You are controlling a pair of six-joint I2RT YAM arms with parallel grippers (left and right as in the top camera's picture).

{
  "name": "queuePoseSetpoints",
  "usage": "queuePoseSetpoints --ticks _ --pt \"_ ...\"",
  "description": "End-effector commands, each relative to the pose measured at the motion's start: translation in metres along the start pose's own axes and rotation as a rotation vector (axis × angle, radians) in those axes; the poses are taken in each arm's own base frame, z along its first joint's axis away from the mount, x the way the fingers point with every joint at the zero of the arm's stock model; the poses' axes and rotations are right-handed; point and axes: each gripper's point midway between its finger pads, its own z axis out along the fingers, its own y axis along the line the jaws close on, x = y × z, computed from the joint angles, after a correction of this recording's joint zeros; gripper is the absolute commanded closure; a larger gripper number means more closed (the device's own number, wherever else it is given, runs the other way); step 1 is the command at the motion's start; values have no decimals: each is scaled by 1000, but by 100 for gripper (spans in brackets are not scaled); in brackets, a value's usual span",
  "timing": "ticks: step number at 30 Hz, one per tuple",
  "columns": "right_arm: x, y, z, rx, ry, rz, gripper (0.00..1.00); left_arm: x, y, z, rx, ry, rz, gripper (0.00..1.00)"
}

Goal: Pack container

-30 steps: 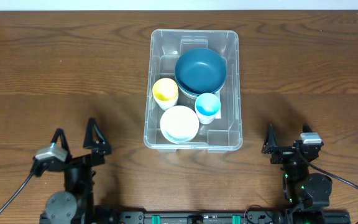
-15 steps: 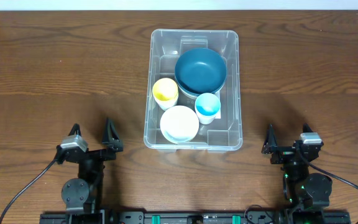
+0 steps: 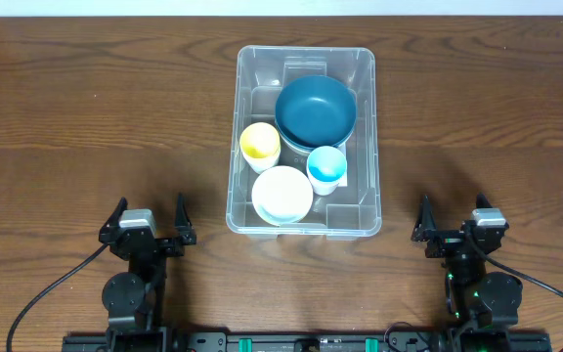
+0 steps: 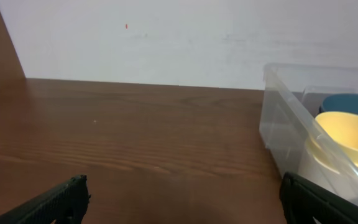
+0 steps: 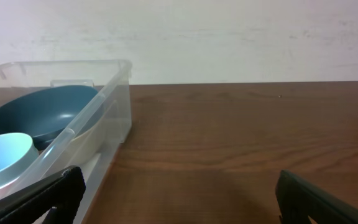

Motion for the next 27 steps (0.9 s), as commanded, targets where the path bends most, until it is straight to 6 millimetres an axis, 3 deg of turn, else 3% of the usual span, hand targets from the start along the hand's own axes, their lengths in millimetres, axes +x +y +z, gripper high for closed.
queuePoseSetpoints --ticks 1,5,27 --pt "0 0 0 -1 -1 -16 1 8 -3 0 18 28 54 2" --pt "0 0 0 -1 -1 -16 1 19 -3 -1 17 72 54 2" --pt "0 0 0 0 -1 -16 1 19 -3 -1 17 72 54 2"
